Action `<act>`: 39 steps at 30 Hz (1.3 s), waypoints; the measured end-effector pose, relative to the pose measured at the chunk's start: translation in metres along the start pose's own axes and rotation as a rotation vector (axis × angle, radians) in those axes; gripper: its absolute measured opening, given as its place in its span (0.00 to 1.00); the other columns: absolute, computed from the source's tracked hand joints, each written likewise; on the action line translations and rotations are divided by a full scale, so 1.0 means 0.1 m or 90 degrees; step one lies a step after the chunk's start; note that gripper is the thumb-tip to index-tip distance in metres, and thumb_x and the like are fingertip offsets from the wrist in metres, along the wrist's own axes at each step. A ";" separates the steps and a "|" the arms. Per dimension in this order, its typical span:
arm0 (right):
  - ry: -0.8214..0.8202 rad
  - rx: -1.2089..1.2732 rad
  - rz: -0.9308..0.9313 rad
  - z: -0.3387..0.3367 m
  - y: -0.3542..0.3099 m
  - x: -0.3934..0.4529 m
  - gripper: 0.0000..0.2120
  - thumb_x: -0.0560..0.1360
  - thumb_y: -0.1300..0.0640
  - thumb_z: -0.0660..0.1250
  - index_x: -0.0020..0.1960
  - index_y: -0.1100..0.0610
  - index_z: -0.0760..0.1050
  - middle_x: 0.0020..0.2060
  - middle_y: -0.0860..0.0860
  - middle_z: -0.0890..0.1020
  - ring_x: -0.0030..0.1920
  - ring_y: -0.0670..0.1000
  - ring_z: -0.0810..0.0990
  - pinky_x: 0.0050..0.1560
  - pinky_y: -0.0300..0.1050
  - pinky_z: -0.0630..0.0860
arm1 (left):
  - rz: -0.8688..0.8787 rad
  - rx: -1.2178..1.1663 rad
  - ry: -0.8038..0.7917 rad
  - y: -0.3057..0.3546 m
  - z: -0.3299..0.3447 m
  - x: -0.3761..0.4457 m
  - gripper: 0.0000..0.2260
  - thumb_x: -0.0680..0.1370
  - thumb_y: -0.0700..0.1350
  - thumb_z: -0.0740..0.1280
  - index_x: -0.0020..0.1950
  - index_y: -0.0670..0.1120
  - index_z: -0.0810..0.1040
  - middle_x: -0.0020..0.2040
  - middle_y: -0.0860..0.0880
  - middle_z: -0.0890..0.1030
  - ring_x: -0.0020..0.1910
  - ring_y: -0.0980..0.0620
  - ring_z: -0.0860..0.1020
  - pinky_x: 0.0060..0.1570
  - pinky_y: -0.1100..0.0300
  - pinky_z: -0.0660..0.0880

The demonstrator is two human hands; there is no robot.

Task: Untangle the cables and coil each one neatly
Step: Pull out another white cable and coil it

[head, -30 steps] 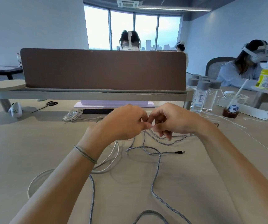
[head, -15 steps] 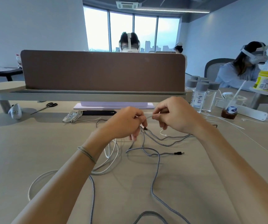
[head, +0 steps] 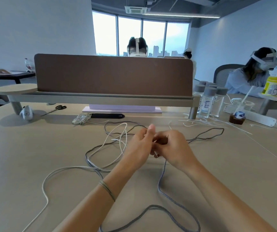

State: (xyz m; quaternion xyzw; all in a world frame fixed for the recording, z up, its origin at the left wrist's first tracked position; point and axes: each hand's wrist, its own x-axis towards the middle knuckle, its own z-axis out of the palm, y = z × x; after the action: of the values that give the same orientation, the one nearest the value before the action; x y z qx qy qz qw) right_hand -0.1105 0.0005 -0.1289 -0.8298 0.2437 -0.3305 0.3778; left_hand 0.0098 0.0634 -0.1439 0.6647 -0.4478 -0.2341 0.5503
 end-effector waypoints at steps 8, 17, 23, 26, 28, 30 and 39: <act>0.200 -0.024 -0.088 0.28 -0.01 -0.15 0.14 0.70 0.51 0.79 0.50 0.47 0.78 0.37 0.44 0.82 0.39 0.45 0.82 0.40 0.40 0.78 | -0.017 -0.291 0.128 0.14 -0.18 -0.04 0.19 0.87 0.47 0.50 0.52 0.41 0.77 0.36 0.45 0.78 0.31 0.50 0.76 0.31 0.58 0.76; -0.133 0.099 0.042 0.39 0.05 -0.16 0.16 0.76 0.59 0.70 0.61 0.45 0.77 0.35 0.52 0.86 0.35 0.48 0.76 0.40 0.45 0.70 | -0.047 -0.543 0.032 0.12 -0.34 0.02 0.21 0.85 0.56 0.54 0.41 0.43 0.73 0.30 0.50 0.64 0.24 0.56 0.57 0.23 0.64 0.54; -0.163 -0.025 0.041 0.05 0.16 -0.10 0.05 0.76 0.55 0.73 0.41 0.54 0.83 0.39 0.49 0.85 0.44 0.47 0.82 0.55 0.45 0.75 | -0.106 -0.526 0.015 0.08 -0.49 0.08 0.22 0.86 0.58 0.52 0.37 0.48 0.68 0.28 0.51 0.62 0.25 0.53 0.60 0.26 0.61 0.64; -0.251 0.064 0.029 -0.10 0.14 -0.11 0.04 0.78 0.59 0.73 0.46 0.59 0.85 0.41 0.56 0.87 0.45 0.49 0.84 0.55 0.42 0.78 | -0.091 -0.510 0.051 0.08 -0.52 0.08 0.22 0.86 0.58 0.51 0.38 0.48 0.68 0.28 0.51 0.65 0.26 0.53 0.62 0.24 0.62 0.62; -0.275 0.123 0.003 -0.18 0.12 -0.14 0.04 0.77 0.61 0.72 0.49 0.61 0.85 0.40 0.57 0.86 0.44 0.50 0.84 0.52 0.39 0.77 | -0.073 -0.442 0.091 0.06 -0.50 0.07 0.22 0.86 0.58 0.50 0.39 0.47 0.69 0.29 0.50 0.68 0.26 0.53 0.66 0.23 0.62 0.62; -0.285 0.202 -0.033 -0.22 0.05 -0.18 0.06 0.77 0.62 0.71 0.51 0.63 0.84 0.40 0.58 0.85 0.44 0.51 0.83 0.51 0.38 0.76 | -0.044 -0.361 0.105 0.04 -0.46 0.06 0.22 0.85 0.59 0.50 0.40 0.46 0.69 0.30 0.49 0.71 0.27 0.52 0.68 0.22 0.62 0.62; -0.028 0.259 -0.045 -0.19 0.01 -0.16 0.13 0.80 0.62 0.68 0.38 0.59 0.84 0.25 0.54 0.75 0.28 0.53 0.73 0.32 0.44 0.71 | 0.001 -0.071 -0.223 0.07 -0.20 -0.13 0.34 0.82 0.67 0.43 0.39 0.44 0.76 0.34 0.45 0.79 0.29 0.54 0.69 0.28 0.62 0.63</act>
State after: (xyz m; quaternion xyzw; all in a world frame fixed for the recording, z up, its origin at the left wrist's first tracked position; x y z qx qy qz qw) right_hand -0.1348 0.0014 -0.1263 -0.7515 0.1347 -0.3677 0.5309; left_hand 0.0170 0.0850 -0.1338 0.5820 -0.5237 -0.3701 0.5001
